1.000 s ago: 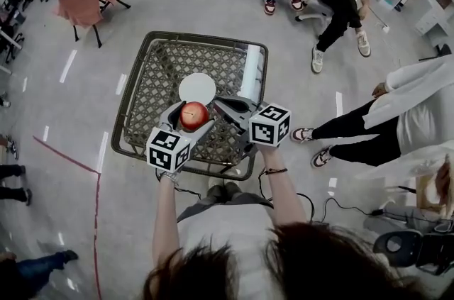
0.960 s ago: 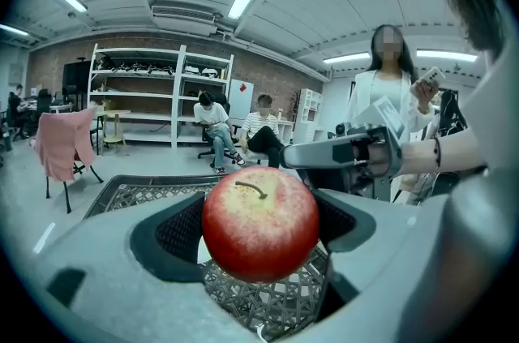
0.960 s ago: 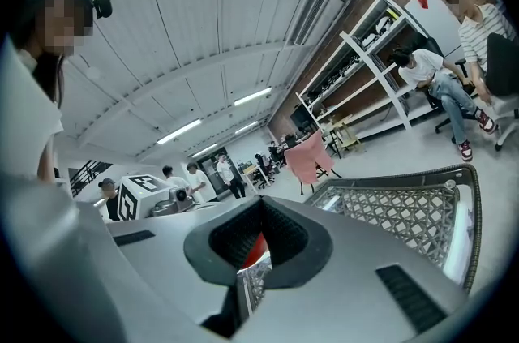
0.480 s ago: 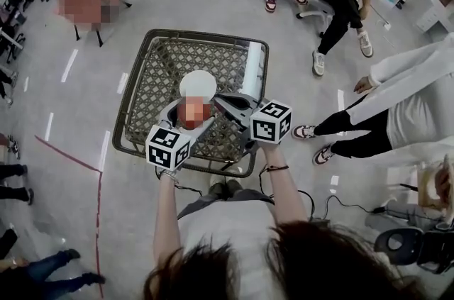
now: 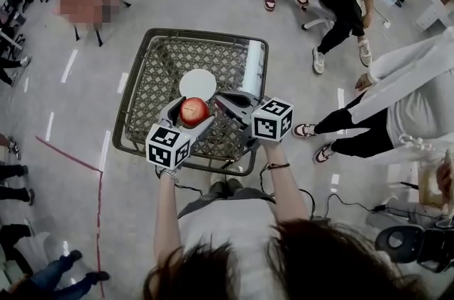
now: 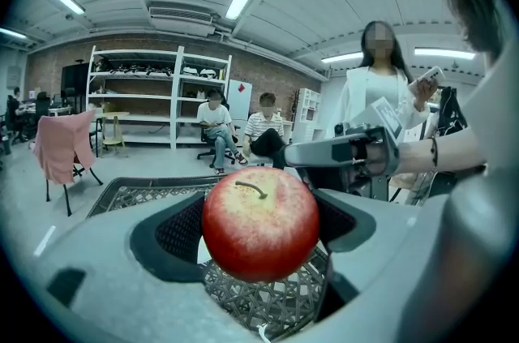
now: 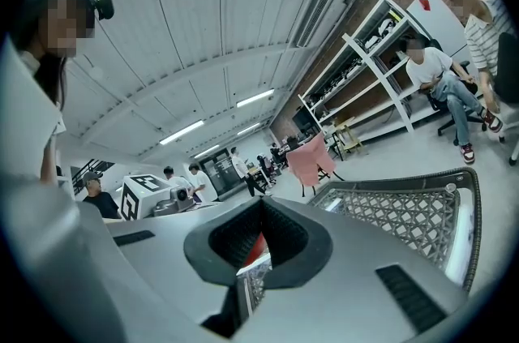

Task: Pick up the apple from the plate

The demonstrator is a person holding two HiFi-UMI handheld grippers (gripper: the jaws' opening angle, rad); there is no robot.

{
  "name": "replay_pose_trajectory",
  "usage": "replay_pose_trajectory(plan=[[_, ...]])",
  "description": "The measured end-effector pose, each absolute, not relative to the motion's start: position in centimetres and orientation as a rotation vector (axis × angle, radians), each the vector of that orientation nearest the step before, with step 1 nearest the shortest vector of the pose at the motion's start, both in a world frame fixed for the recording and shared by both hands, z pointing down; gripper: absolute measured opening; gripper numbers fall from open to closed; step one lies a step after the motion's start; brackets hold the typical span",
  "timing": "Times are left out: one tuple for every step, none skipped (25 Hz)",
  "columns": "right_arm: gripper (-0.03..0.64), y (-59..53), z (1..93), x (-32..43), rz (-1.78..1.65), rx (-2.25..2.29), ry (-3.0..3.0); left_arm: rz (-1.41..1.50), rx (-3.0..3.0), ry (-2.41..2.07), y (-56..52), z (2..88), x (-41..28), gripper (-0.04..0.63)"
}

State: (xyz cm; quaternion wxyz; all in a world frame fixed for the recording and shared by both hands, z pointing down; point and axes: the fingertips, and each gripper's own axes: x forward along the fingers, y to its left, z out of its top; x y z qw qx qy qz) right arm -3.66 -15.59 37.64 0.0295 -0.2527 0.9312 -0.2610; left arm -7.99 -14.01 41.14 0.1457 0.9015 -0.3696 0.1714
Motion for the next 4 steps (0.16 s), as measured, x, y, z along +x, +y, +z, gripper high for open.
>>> replay_pose_trajectory(plan=[[0.009, -15.56, 37.56, -3.67, -0.804, -0.777, 2.873, 0.493, 2.596, -1.064, -13.99, 41.07, -7.97, 0.416], [0.009, -15.55, 37.50, -3.69, -0.803, -0.775, 2.874, 0.493, 2.596, -1.064, -13.99, 41.01, -7.95, 0.416], [0.009, -15.54, 37.45, -3.70, -0.803, -0.773, 2.876, 0.491, 2.597, -1.063, -14.00, 40.95, -7.93, 0.416], [0.009, -15.54, 37.40, -3.72, -0.801, -0.771, 2.877, 0.490, 2.597, -1.063, -14.02, 40.90, -7.91, 0.416]])
